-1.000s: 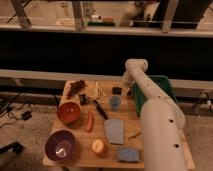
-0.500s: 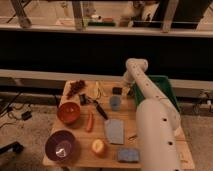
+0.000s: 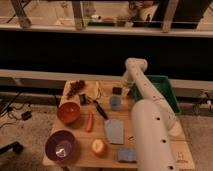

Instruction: Wipe purple bowl with eraser

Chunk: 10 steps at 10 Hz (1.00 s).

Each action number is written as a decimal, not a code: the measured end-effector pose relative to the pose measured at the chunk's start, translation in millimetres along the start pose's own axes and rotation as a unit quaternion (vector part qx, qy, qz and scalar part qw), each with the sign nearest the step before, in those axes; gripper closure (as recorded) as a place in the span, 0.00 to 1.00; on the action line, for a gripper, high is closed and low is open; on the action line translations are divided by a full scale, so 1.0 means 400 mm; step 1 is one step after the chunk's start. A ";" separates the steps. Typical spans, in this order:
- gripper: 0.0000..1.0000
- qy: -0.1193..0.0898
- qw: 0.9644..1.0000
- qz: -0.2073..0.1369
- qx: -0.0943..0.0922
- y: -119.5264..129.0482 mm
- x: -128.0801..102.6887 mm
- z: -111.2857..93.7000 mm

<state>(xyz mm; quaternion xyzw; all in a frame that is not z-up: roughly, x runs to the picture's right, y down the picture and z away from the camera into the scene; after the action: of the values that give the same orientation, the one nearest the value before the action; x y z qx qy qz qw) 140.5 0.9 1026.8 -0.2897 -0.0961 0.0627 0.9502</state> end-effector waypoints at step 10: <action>0.50 -0.002 0.999 -0.013 -0.037 0.016 -0.002 0.015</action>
<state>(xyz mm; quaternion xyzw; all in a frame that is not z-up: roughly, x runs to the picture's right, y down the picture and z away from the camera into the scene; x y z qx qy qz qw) 138.1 9.1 1027.9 -0.3232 -0.1044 0.0478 0.9394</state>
